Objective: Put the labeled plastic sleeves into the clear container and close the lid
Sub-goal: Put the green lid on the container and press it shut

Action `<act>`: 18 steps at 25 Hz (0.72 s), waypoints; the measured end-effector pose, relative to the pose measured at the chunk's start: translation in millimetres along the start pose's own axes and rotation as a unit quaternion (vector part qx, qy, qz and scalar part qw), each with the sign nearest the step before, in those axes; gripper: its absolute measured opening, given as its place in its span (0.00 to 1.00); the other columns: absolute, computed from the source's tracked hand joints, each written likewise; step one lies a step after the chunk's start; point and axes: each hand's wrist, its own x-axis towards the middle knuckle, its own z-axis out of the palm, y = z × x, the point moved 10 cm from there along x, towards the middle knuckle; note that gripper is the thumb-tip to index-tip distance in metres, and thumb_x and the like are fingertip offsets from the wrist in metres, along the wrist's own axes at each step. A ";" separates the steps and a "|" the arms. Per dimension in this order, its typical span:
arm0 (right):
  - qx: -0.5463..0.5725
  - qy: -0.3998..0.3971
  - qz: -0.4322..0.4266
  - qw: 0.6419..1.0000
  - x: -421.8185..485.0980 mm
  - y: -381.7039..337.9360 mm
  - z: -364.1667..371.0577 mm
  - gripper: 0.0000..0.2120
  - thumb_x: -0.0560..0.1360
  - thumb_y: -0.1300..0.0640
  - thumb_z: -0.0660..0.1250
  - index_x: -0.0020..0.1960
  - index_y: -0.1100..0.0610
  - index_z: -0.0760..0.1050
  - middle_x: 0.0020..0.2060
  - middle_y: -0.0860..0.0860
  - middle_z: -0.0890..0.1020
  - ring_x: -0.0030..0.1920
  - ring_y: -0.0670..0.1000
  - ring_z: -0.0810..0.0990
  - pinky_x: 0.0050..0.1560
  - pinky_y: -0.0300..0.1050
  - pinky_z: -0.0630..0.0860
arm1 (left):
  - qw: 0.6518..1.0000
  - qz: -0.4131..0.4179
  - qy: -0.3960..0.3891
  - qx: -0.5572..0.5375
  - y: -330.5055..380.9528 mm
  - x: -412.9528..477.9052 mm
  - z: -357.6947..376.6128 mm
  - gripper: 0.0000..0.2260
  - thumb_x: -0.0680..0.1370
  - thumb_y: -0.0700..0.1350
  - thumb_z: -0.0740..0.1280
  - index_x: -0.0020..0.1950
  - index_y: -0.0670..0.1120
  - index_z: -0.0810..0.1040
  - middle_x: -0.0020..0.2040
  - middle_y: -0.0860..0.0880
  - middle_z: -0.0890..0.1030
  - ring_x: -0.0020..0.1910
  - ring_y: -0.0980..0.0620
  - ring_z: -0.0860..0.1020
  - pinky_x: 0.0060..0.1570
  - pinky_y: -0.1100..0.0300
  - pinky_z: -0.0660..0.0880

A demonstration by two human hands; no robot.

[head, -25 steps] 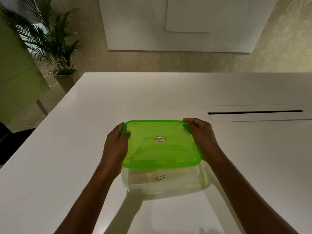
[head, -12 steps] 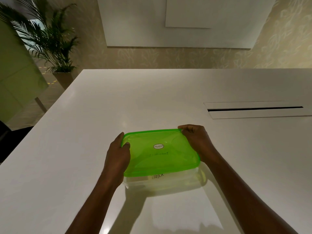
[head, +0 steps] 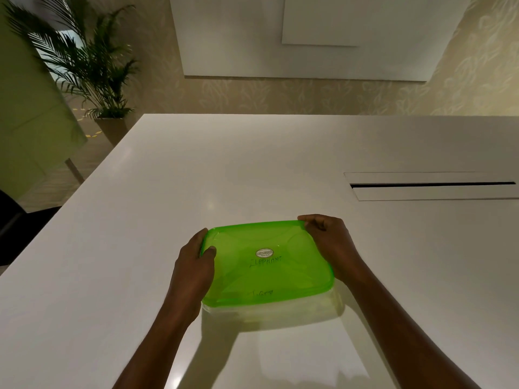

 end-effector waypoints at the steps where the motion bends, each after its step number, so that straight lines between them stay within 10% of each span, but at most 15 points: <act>1: 0.003 0.001 -0.001 1.000 -1.0 1.4 -0.2 0.11 0.81 0.60 0.66 0.56 0.52 0.86 0.45 0.53 0.88 0.39 0.49 0.78 0.42 0.45 0.73 | 1.000 0.003 -0.001 0.000 -0.4 0.3 -1.8 0.23 0.84 0.40 0.64 0.78 0.52 0.72 0.77 0.49 0.73 0.75 0.48 0.71 0.75 0.49 0.68; 9: -0.014 0.001 -0.001 1.000 4.8 4.0 -1.3 0.08 0.81 0.51 0.68 0.55 0.52 0.84 0.46 0.46 0.85 0.44 0.46 0.81 0.44 0.42 0.75 | 0.999 0.012 0.040 0.013 10.2 16.7 -14.1 0.07 0.83 0.53 0.65 0.52 0.57 0.83 0.54 0.57 0.84 0.59 0.49 0.80 0.61 0.49 0.77; 13: -0.156 0.010 0.073 0.985 16.7 11.9 -0.7 0.25 0.82 0.36 0.57 0.41 0.56 0.75 0.36 0.51 0.78 0.39 0.53 0.76 0.43 0.46 0.70 | 0.990 -0.046 0.021 0.131 8.4 45.0 -6.0 0.27 0.81 0.68 0.56 0.46 0.45 0.79 0.46 0.47 0.81 0.50 0.43 0.78 0.52 0.49 0.73; 18: -0.119 -0.016 0.082 0.989 18.5 16.1 9.2 0.23 0.82 0.41 0.61 0.36 0.55 0.67 0.31 0.51 0.70 0.32 0.51 0.68 0.36 0.45 0.64 | 0.987 -0.046 0.007 0.154 0.2 52.3 3.6 0.23 0.82 0.65 0.61 0.39 0.46 0.69 0.38 0.49 0.75 0.37 0.48 0.72 0.37 0.53 0.66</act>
